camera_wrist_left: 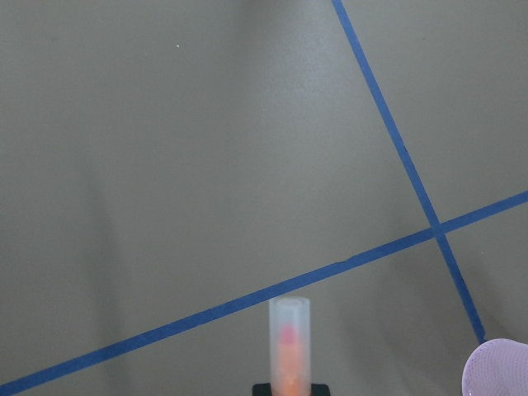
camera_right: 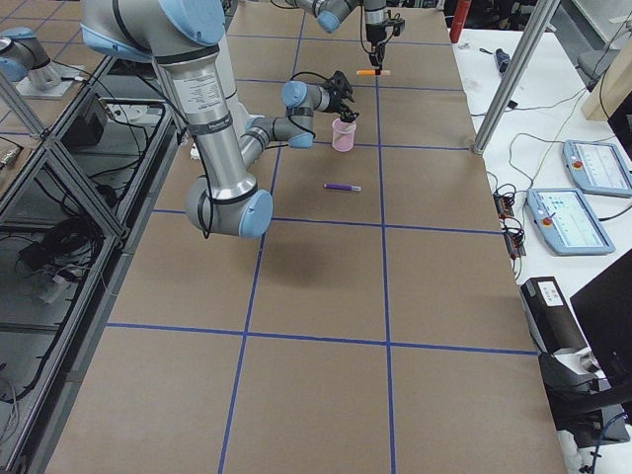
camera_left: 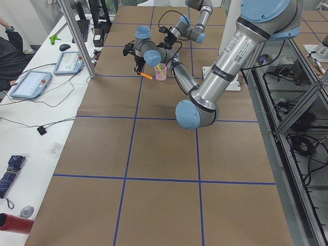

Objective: Collect pens into pen holder
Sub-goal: 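Carry orange marker into cup with left gripper while right approaches purple marker, then withdraw the left gripper from the cup while the right grasps the purple marker, then lift the purple marker with the right gripper and lower it into the cup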

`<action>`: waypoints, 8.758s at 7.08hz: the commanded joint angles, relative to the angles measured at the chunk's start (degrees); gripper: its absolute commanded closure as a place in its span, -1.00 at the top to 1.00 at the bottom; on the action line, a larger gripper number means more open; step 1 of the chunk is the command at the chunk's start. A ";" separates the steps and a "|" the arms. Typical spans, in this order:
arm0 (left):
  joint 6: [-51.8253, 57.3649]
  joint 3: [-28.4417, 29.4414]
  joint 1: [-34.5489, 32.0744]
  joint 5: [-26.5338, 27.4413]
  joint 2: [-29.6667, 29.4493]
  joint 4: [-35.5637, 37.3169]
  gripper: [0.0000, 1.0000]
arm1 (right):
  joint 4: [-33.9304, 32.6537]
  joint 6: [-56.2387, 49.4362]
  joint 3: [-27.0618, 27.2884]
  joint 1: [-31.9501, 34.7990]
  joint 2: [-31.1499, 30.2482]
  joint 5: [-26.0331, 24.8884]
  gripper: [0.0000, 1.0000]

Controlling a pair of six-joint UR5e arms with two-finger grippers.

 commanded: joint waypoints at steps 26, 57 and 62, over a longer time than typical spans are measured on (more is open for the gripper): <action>-17.78 7.79 21.56 41.11 3.62 -60.98 1.00 | -47.29 10.00 -5.83 13.99 -0.05 39.61 0.84; -17.52 -1.53 2.03 5.23 4.41 -30.39 0.99 | -42.55 9.03 -8.48 15.82 -0.32 40.66 -1.00; -16.99 -1.18 0.37 5.05 4.41 -29.69 0.98 | -21.80 9.56 -1.44 21.80 1.88 36.28 -1.00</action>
